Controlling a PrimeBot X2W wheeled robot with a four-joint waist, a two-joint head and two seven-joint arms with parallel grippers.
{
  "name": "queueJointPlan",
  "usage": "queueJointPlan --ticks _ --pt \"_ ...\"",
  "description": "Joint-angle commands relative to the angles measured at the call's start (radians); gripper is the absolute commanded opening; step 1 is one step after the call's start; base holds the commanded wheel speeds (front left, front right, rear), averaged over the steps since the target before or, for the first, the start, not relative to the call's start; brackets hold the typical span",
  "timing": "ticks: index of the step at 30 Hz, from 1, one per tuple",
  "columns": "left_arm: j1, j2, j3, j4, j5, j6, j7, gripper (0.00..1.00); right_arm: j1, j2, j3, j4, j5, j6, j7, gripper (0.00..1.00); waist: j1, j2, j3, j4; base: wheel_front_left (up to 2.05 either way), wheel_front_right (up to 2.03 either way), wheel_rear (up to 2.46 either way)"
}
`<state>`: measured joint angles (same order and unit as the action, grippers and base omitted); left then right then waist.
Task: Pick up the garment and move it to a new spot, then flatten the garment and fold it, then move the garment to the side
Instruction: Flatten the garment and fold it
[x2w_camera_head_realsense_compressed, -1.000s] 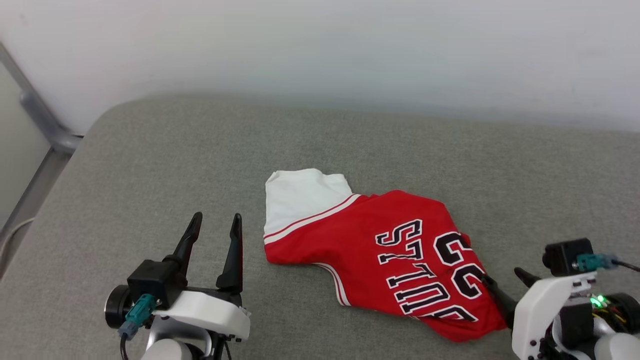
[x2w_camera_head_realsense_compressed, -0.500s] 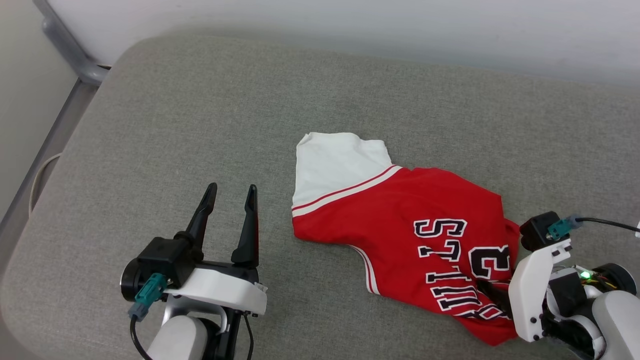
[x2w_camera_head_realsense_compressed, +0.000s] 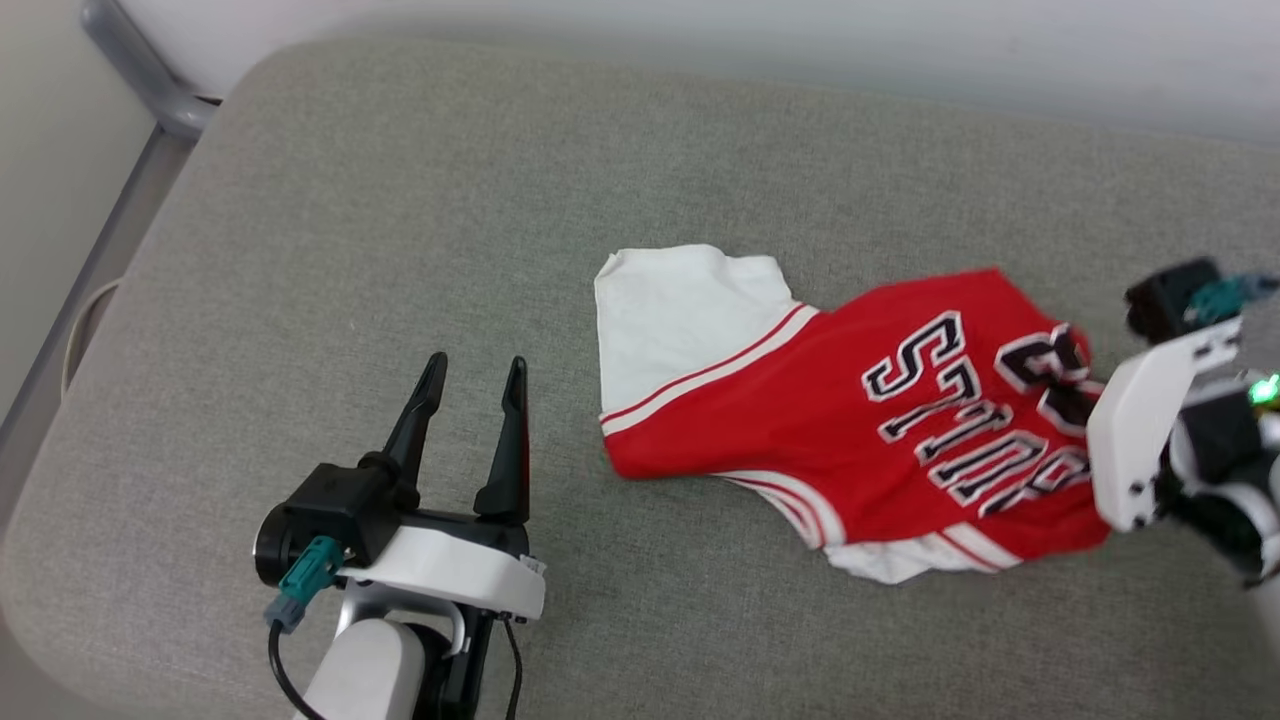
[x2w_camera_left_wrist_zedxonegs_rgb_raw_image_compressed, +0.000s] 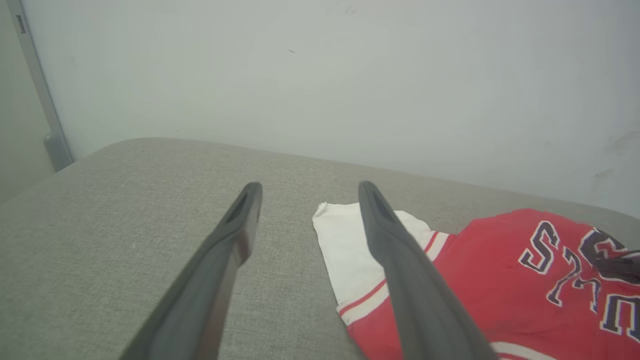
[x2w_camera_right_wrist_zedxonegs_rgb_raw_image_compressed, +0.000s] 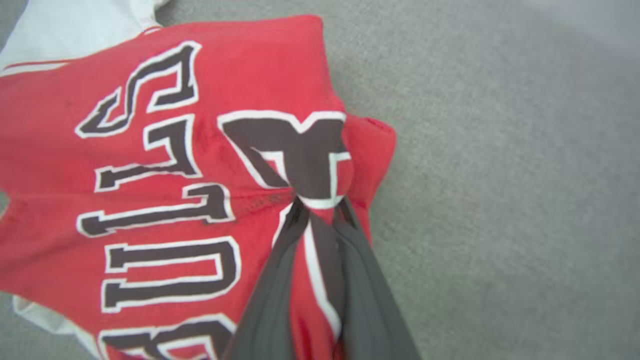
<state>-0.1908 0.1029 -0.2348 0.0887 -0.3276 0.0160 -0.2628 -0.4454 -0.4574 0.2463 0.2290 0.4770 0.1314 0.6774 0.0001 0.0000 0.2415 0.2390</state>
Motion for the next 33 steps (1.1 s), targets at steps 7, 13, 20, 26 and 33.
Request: queueJointPlan --ticks 7,13,20,26,33 --pt "-0.051 -0.031 0.01 -0.002 0.024 -0.039 -0.003 1.0 -0.204 -0.043 -0.058 0.046 -0.082 -0.002 -0.03 0.0 -0.0001 0.0 0.084 0.015 0.0 0.0 0.0" --pt "-0.072 -0.041 0.013 0.002 0.033 -0.053 -0.003 1.0 -0.287 -0.022 -0.074 0.136 -0.121 -0.002 -0.085 0.0 -0.0001 0.0 0.129 0.025 0.0 0.0 0.0" --pt "-0.087 -0.05 0.016 0.02 0.041 -0.062 -0.003 1.0 -0.258 0.037 -0.071 0.302 -0.126 -0.001 -0.198 0.09 -0.0001 0.0 0.136 0.02 0.0 0.0 0.0" --pt "-0.074 -0.052 0.025 0.04 0.054 -0.068 -0.003 1.0 -0.227 0.079 -0.095 0.379 -0.115 -0.001 -0.392 1.0 -0.0001 0.0 0.088 0.003 0.0 0.0 0.0" --pt "-0.03 -0.05 0.048 0.06 0.072 -0.068 -0.003 1.0 -0.137 0.124 -0.164 0.352 -0.21 -0.001 -0.693 1.0 -0.0001 0.0 -0.003 -0.033 0.0 0.0 0.0"
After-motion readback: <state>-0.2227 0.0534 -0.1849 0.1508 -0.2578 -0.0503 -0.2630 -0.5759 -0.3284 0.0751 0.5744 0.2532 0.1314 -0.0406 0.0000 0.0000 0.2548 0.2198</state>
